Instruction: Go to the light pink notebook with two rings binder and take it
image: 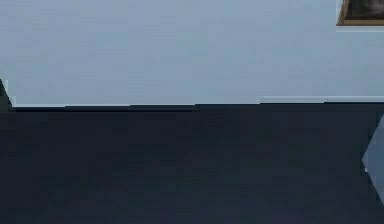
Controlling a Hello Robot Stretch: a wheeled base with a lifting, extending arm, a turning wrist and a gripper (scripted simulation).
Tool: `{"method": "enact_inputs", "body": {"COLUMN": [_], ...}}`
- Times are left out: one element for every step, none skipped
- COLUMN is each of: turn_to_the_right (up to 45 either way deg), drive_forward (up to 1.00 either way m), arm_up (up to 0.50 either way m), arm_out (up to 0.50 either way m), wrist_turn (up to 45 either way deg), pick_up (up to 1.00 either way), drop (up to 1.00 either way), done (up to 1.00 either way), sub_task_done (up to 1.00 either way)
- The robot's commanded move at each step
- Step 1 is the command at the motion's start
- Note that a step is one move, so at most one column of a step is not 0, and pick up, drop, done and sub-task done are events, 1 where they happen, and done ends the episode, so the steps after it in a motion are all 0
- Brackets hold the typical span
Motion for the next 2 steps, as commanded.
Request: {"method": "enact_inputs", "body": {"turn_to_the_right": [-45.0, 0.0], "drive_forward": [0.00, 0.45], "arm_up": [0.00, 0.00], "arm_out": [0.00, 0.00], "wrist_turn": [0.0, 0.0], "pick_up": [0.00, 0.00], "drop": [0.00, 0.00], "done": [0.00, 0.00], "sub_task_done": [0.00, 0.00]}}
